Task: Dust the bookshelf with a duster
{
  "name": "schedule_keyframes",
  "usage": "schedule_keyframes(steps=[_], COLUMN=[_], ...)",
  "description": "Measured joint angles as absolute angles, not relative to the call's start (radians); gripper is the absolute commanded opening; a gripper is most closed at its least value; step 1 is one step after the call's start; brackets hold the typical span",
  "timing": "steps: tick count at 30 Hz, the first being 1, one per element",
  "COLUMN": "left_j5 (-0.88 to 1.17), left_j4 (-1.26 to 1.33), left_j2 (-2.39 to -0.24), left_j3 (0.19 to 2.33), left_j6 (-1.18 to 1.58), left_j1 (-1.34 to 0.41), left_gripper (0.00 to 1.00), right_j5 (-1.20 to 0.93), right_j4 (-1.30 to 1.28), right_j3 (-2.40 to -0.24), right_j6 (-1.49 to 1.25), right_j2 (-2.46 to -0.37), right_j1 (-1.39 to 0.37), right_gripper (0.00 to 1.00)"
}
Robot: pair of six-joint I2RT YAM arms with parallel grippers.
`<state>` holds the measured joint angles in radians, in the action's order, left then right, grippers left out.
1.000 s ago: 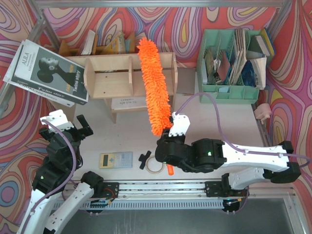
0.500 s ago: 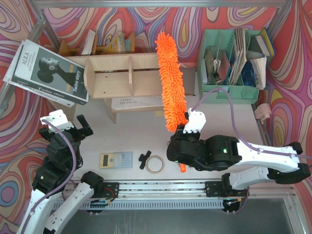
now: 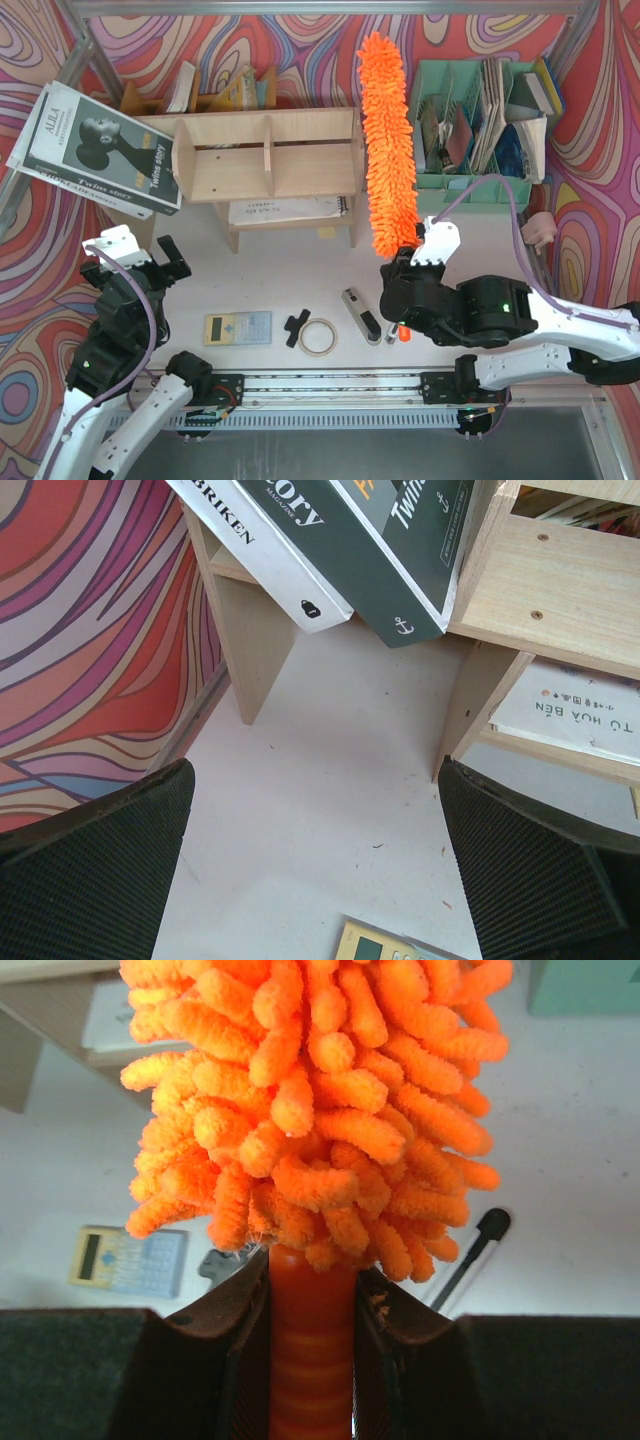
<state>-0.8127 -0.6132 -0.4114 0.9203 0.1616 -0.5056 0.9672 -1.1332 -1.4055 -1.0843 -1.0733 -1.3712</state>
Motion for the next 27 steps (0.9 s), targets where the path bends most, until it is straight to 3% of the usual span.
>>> schedule_keyframes(steps=[27], left_j5=[-0.820], left_j4=[-0.620], left_j2=[-0.436], left_j3=[0.920], left_j6=[0.162], left_j1=[-0.506], left_gripper=[0.98], right_j5=[0.776], right_j4=[-0.811], right_j3=[-1.007], right_j6=[-0.894], right_j2=[-1.038], right_j1=[-1.119], right_gripper=[0.00])
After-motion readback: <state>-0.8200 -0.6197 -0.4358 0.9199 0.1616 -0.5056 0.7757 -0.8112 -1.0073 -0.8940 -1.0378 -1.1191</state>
